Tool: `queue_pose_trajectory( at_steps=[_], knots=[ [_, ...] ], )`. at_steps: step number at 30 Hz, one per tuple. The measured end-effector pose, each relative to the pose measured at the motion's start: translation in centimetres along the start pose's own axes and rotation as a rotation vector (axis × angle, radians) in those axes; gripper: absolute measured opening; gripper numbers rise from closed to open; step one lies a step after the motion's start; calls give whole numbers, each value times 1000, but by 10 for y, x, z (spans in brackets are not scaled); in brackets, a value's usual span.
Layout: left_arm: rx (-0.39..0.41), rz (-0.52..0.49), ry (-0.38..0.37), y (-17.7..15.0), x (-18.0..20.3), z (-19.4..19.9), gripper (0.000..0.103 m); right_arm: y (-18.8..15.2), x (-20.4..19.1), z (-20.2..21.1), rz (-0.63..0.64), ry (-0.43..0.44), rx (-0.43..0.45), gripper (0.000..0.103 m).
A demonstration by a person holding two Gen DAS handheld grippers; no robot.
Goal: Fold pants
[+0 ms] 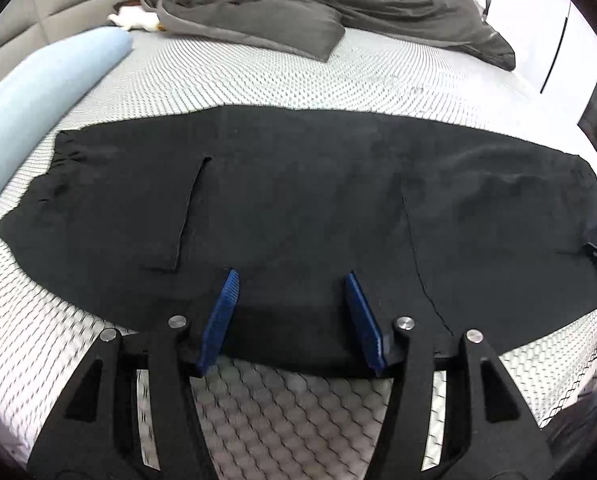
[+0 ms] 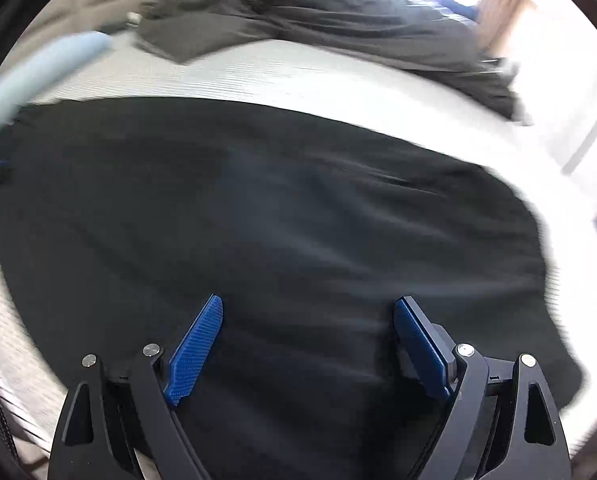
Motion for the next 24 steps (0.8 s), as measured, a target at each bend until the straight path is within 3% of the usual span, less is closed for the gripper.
queue_pose_trajectory(
  at_steps=[2, 5, 9, 10, 12, 15, 18, 20, 21, 22, 24],
  knots=[
    [30, -17, -45, 10, 18, 8, 53, -11, 40, 2, -80, -79, -3, 88],
    [74, -63, -124, 27, 71, 9, 53, -20, 58, 17, -161, -39, 23, 86],
    [83, -143, -285, 36, 148, 8, 55, -14, 5, 33, -106, 160, 54, 86],
    [46, -180, -327, 30, 172, 7, 55, -12, -15, 31, -79, 212, 44, 86],
    [-9, -243, -338, 21, 195, -2, 56, -14, -44, 26, 7, 242, 16, 86],
    [-6, -338, -252, 13, 207, -10, 62, -24, -46, 27, 93, 196, 29, 86],
    [-20, -288, -283, 15, 195, -13, 66, -39, 5, 28, 36, 106, 24, 87],
    [-18, -289, -283, 18, 190, -17, 67, -53, 72, 22, -59, -124, 17, 87],
    [-17, -291, -278, 17, 192, -17, 68, -58, 96, 18, -108, -193, 8, 87],
    [-16, -295, -270, 16, 193, -18, 68, -64, 124, 17, -189, -238, 4, 87],
    [-13, -300, -257, 17, 198, -22, 69, -69, 153, 18, -312, -243, 11, 87]
  ],
)
Point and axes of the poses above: each gripper's, at about its wrist camera, not at the fingertips, and z roughly against the way its jaws point, x to its right, y to its top, the point moved 5 cm from there along -z, roughly the way its jaws point, and after that the axes turned 6 degrees about -z, right-handed, at the moved point
